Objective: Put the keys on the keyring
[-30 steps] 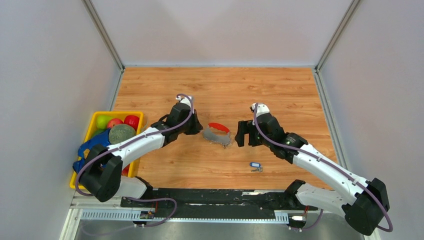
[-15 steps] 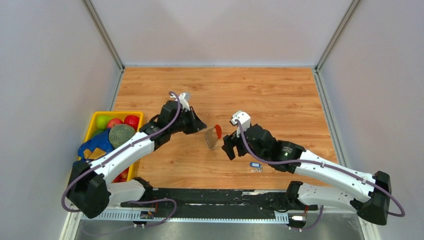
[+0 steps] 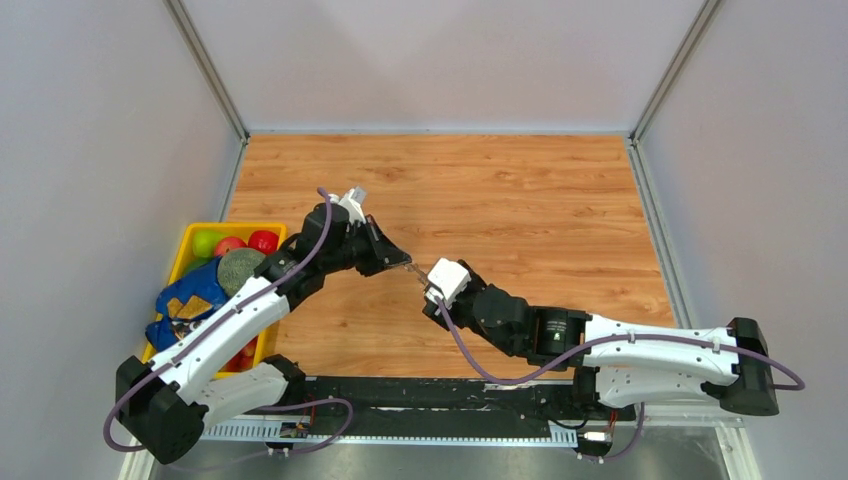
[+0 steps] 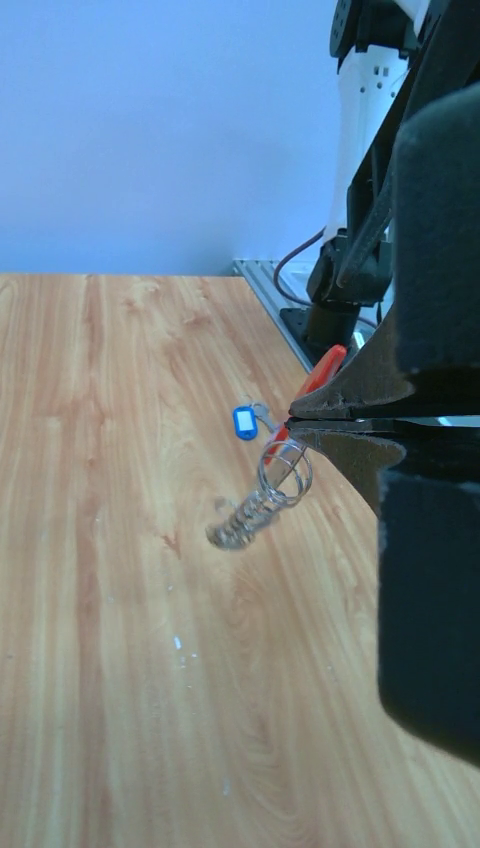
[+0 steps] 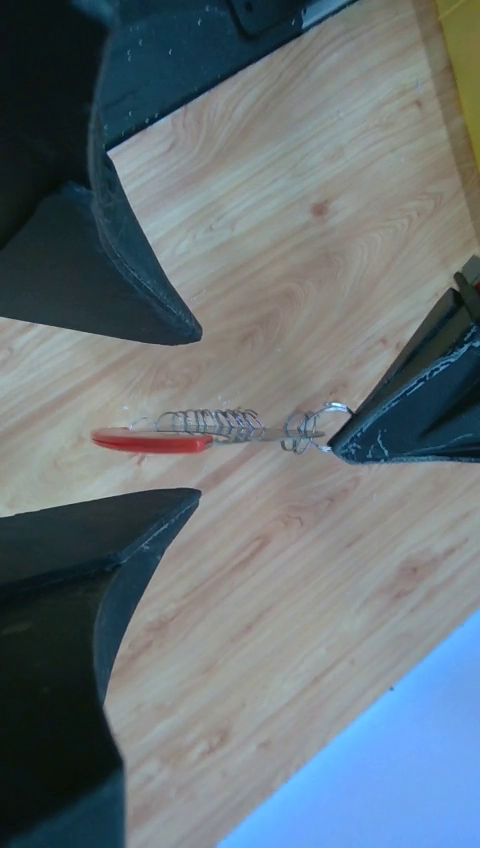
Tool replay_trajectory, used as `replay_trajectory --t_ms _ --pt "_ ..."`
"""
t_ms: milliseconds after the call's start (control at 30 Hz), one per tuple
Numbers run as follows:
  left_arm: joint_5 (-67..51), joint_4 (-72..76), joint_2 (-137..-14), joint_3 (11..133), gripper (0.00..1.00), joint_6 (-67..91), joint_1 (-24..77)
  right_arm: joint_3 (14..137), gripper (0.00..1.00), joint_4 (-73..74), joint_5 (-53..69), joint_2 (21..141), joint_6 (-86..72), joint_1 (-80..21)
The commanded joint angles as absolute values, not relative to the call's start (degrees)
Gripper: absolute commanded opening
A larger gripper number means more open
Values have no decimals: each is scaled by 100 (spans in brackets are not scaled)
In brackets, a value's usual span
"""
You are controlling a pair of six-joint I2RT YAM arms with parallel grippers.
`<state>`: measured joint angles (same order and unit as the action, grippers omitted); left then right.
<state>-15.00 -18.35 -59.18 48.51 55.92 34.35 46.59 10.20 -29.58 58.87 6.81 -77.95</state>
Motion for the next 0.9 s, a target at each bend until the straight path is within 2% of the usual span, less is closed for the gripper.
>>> replay_trajectory --t_ms 0,367,567,733,867 --pt "-1639 -2276 -5728 5271 0 5989 3411 4432 58 165 -3317 5586 1596 -7928" --pt "-2124 -3152 -6020 5698 0 6442 3410 4270 52 -556 -3116 5741 3057 -8323" --pt "-2160 -3510 -6008 5827 0 6485 3412 4211 46 -802 -2822 5766 3526 -8324" --pt "-2254 -3634 -6011 5914 0 6445 3416 4138 33 -835 -2404 5779 3744 -8329" --pt "-2365 -3638 -6043 5915 0 6429 3412 4025 33 -827 -2038 5750 3850 -8374"
